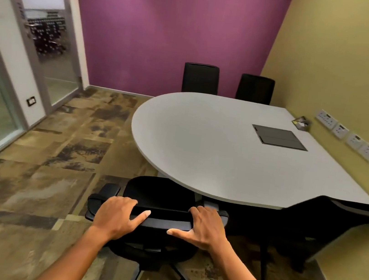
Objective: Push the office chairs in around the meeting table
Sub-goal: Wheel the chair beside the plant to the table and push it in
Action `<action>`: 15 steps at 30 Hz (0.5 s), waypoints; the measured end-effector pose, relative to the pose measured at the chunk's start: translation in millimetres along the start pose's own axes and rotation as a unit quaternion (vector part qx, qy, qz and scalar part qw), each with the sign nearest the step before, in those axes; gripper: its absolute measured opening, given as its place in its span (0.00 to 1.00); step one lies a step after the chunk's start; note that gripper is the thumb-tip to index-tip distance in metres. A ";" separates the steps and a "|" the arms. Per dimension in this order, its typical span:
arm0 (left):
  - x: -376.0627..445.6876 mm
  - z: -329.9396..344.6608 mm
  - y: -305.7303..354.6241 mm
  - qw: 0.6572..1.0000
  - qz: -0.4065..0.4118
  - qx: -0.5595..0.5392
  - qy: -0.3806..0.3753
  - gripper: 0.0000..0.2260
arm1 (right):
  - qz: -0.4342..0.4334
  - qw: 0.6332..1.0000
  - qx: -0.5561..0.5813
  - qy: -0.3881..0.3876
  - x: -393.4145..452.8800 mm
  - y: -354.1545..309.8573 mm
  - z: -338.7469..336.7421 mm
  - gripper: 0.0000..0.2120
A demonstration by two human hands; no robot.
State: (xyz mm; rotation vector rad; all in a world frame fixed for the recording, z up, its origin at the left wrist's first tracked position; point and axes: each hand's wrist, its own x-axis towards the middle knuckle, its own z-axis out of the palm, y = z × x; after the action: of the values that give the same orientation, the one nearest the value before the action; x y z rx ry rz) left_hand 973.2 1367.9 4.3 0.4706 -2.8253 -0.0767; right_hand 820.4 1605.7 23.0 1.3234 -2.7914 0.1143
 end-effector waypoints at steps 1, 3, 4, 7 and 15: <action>6.9 1.2 10.7 1.000 0.012 -0.007 0.002 0.39 | 0.017 1.000 -0.002 0.003 -6.1 9.6 -2.0 0.46; 14.4 2.6 21.6 1.000 0.026 -0.009 0.005 0.37 | 0.036 0.999 0.001 0.008 -12.6 19.1 -4.1 0.45; 20.7 4.0 32.1 0.999 0.038 -0.014 0.002 0.37 | 0.052 0.999 0.001 0.012 -18.3 28.7 -5.4 0.45; 30.0 9.0 53.5 0.998 0.056 -0.019 -0.005 0.36 | 0.076 0.997 -0.006 0.016 -31.5 46.5 -8.1 0.44; 56.7 17.6 88.4 0.995 0.095 -0.025 0.007 0.37 | 0.110 0.993 -0.013 0.027 -48.2 78.3 -16.3 0.44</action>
State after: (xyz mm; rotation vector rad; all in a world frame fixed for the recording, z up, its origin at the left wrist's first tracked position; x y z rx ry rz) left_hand 889.3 1433.2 10.8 0.1876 -2.8311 -0.1060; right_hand 790.4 1693.7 32.0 0.9876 -2.8730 0.1193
